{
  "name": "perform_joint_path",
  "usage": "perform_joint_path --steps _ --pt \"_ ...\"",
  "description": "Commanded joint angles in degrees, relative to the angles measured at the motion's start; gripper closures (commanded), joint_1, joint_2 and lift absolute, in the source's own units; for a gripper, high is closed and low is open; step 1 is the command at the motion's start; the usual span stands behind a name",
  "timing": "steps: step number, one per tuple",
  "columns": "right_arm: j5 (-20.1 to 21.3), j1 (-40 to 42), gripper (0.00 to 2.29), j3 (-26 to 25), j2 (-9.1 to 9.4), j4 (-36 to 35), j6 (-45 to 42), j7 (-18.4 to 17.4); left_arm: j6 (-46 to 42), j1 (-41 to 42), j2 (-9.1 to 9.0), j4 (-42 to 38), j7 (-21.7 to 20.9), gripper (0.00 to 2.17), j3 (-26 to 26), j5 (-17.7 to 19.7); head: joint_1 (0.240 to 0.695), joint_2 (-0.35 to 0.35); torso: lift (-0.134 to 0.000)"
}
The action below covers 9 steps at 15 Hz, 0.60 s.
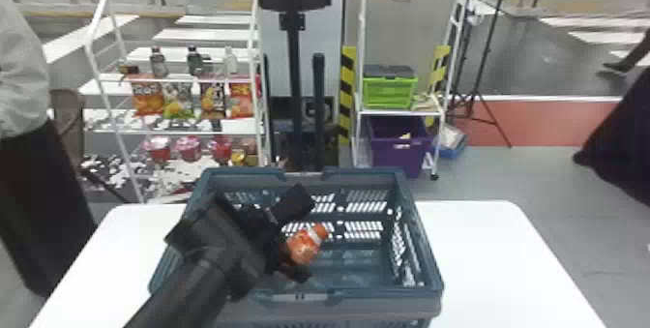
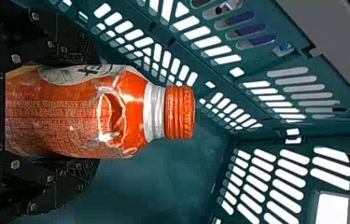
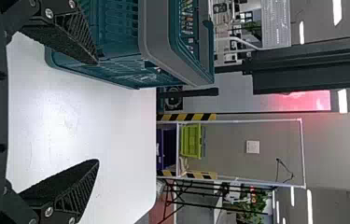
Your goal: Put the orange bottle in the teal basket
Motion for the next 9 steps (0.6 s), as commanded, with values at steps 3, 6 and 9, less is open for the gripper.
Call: perform_joint_path --steps 3,6,9 --pt "0.00 -0.35 0.14 0.06 0.06 0.34 0.00 0.00 -0.21 0.24 -0.01 0.60 0.13 0.42 0.42 -1.08 0.499 0.000 0.000" --pt "0.00 -0.43 0.14 -0.03 0.06 0.43 0.00 0.00 -0.04 0.59 -0.27 -0.28 1.19 0.13 1.83 -1.08 0.499 0.000 0.000" --pt "0.00 -0.43 0.14 -0.03 0.06 0.52 0.00 0.00 0.31 1.91 -0.36 -3.62 0.83 0.13 3.58 -0.99 0.499 0.000 0.000"
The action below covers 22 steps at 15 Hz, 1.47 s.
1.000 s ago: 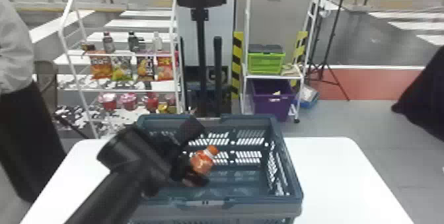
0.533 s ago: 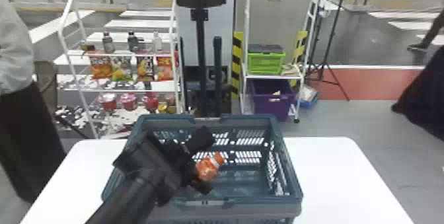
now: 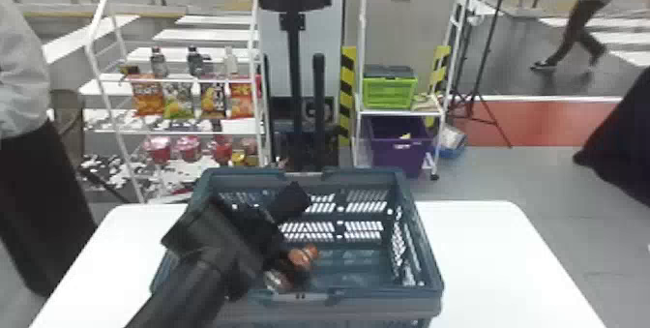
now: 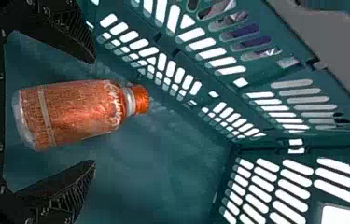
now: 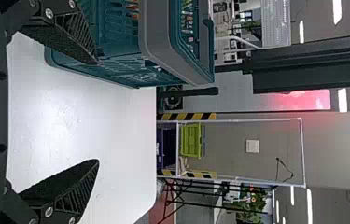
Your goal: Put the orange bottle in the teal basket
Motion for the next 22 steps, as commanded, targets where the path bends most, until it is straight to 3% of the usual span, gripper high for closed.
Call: perform_joint_path --steps 1,6,9,11,14,17,20,22 --pt "-0.09 -0.08 0.14 -0.03 0.00 0.05 0.00 0.00 0.97 2.13 0.08 -5.32 -0.90 0.13 2.15 0.11 0.499 0.000 0.000" --pt "-0.09 0.00 0.14 -0.03 0.00 0.05 0.00 0.00 9.58 8.98 0.00 -24.65 -4.94 0.14 9.88 0.20 0.499 0.000 0.000" --pt "-0.09 0.18 0.14 -0.03 0.00 -0.13 0.00 0.00 12.92 13.55 -1.24 -35.02 -5.56 0.14 15.24 2.22 0.499 0.000 0.000" --pt "-0.09 0.18 0.14 -0.03 -0.09 -0.48 0.00 0.00 15.74 18.39 -2.26 -43.99 -5.30 0.14 20.87 6.79 0.499 0.000 0.000" --pt "-0.18 0.18 0.14 -0.11 -0.62 -1.19 0.18 0.00 18.55 29.55 -2.26 -59.72 -2.40 0.14 28.34 14.17 0.499 0.000 0.000" --pt "-0.70 0.18 0.14 -0.03 -1.67 -1.27 0.18 0.00 17.49 42.64 -2.26 -74.57 1.47 0.14 32.56 19.97 0.499 0.000 0.000" --pt "-1.23 -0.26 0.14 0.15 -2.46 -1.01 0.00 0.09 9.58 54.07 -2.26 -81.43 4.11 0.14 35.10 26.30 0.499 0.000 0.000" --pt "-1.67 -0.35 0.14 0.50 -2.99 -1.19 -0.18 0.18 -0.96 61.28 -2.26 -82.31 5.87 0.14 35.46 28.06 0.499 0.000 0.000"
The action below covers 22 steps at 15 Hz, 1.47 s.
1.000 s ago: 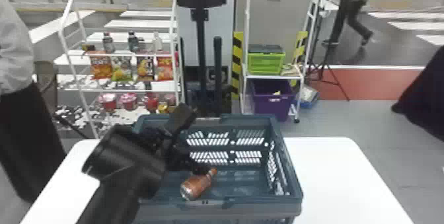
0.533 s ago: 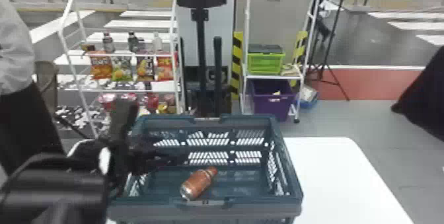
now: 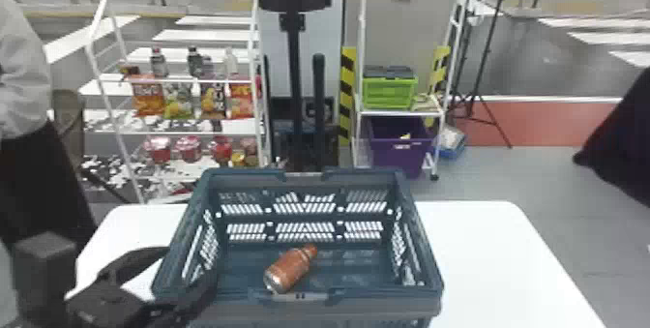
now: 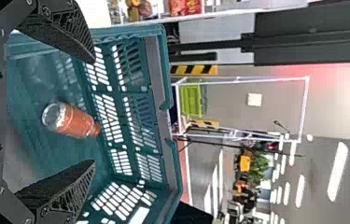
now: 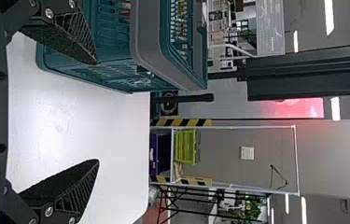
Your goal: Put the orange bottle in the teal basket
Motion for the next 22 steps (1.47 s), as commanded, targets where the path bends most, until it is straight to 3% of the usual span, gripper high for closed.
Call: perform_joint_path --steps 1,4,6,9,13,15,22 --pt "-0.68 -0.08 0.14 0.36 -0.60 -0.10 -0.68 0.22 -14.91 9.44 -0.15 -0.26 2.06 0.14 0.19 2.42 0.499 0.000 0.000" --pt "-1.03 0.18 0.14 0.36 -1.30 -0.36 -1.38 0.49 -35.30 18.41 -0.15 4.84 6.89 0.14 -0.69 5.14 0.499 0.000 0.000" --pt "-1.47 0.36 0.14 0.36 -1.92 -0.62 -1.55 0.58 -46.91 22.72 -0.15 8.53 13.22 0.15 -3.24 5.58 0.499 0.000 0.000" --pt "-2.53 0.45 0.14 0.36 -2.80 -1.15 -1.73 0.58 -57.28 25.79 -0.15 14.51 24.73 0.15 -7.98 6.73 0.499 0.000 0.000" --pt "-3.41 1.33 0.14 0.44 -3.85 -1.68 -2.08 0.58 -58.51 25.53 -0.15 19.69 36.60 0.15 -15.63 5.85 0.499 0.000 0.000" --pt "-3.41 2.03 0.14 0.97 -4.47 -1.94 -3.14 0.58 -58.86 25.18 -0.15 20.75 39.76 0.14 -17.39 5.58 0.499 0.000 0.000" --pt "-4.90 3.61 0.14 0.88 -5.87 -3.00 -3.31 0.58 -61.14 26.06 -0.15 21.19 42.14 0.14 -18.35 4.27 0.499 0.000 0.000"
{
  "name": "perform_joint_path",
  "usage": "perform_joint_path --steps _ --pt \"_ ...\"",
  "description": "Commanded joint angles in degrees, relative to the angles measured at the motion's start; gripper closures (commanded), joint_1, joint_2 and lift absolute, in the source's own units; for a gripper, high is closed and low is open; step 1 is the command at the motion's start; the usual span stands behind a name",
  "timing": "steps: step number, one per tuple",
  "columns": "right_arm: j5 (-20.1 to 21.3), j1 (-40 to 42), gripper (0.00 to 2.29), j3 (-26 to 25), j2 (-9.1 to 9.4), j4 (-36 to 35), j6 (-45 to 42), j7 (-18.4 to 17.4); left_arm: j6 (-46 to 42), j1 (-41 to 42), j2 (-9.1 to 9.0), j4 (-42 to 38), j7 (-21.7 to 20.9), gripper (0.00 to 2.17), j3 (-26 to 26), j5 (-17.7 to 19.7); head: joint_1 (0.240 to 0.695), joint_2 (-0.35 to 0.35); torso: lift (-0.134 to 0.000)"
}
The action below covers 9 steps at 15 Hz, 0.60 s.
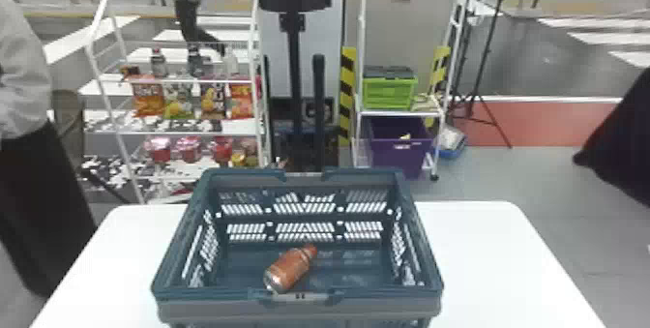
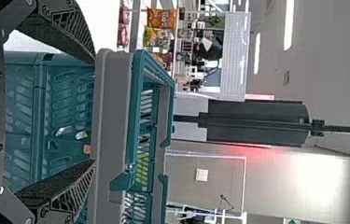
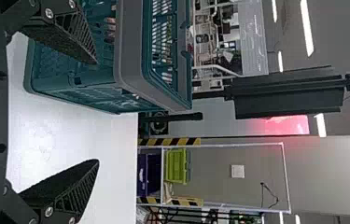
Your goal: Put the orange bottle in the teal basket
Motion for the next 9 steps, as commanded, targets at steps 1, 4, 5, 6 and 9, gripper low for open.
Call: perform_joint_path --steps 1,4,5,6,9 --pt "-0.30 0.25 0.14 -0.07 -0.28 -0.09 0.00 0.00 -0.78 0.41 -0.15 -0.18 0.12 0.14 -0.10 0.00 0.499 0.000 0.000" --pt "-0.30 0.69 0.14 0.02 -0.37 -0.26 0.00 0.00 -0.78 0.76 -0.15 -0.97 0.20 0.14 -0.10 0.00 0.499 0.000 0.000" --pt "-0.21 0.78 0.14 0.02 -0.37 -0.35 0.00 0.00 -0.60 0.93 -0.15 -1.06 0.29 0.14 -0.10 0.00 0.499 0.000 0.000" --pt "-0.21 0.86 0.14 0.11 -0.37 -0.44 0.18 0.00 -0.60 1.02 -0.15 -1.15 0.29 0.14 -0.10 0.00 0.499 0.000 0.000" --pt "-0.12 1.30 0.14 0.11 -0.28 -1.14 0.53 0.00 -0.25 1.02 -0.15 -1.50 0.38 0.14 -0.10 0.17 0.499 0.000 0.000"
